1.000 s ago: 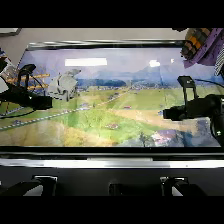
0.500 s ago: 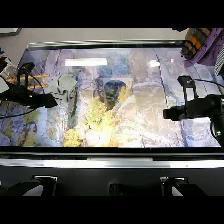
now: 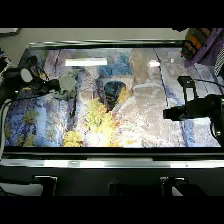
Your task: Fold the clothes and pants, and hang the long-sleeved shirts on hangers.
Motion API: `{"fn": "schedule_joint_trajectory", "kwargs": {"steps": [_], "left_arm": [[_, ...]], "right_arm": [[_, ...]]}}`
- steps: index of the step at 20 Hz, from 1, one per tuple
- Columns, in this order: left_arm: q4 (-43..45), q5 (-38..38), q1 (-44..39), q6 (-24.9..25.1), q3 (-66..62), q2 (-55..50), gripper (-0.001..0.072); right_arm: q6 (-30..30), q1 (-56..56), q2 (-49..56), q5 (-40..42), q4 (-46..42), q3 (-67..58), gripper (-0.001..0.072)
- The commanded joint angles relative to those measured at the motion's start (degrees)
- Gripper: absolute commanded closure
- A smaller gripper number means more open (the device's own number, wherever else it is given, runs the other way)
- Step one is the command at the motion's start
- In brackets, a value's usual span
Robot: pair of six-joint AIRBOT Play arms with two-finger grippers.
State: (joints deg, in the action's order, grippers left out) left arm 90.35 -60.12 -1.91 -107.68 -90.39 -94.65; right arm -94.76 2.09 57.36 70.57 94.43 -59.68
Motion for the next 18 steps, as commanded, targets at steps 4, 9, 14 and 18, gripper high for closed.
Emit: {"fn": "schedule_joint_trajectory", "kwargs": {"steps": [4, 9, 14, 18], "left_arm": [[4.11, 7.37, -0.09, -5.95, -8.5, -15.58, 0.0087], [-5.55, 0.13, -0.33, 4.0, -10.67, -13.4, 0.0694], [-23.3, -8.87, -6.45, 9.33, -11.06, -5.22, 0.0696], [-32.11, -11.19, -20.41, 5.9, -11.06, -2.62, 0.0696]], "right_arm": [[0.04, 0.07, -0.07, 2.51, 1.05, -0.07, 0.0674], [4.37, 0.07, -0.07, 4.52, 1.2, -0.07, 0.0672], [5.66, 0.07, -2.64, 9.84, 0.61, -0.11, 0.0446], [6.45, 0.07, -9.99, 14.56, -2.43, -0.11, 0.0446]]}}
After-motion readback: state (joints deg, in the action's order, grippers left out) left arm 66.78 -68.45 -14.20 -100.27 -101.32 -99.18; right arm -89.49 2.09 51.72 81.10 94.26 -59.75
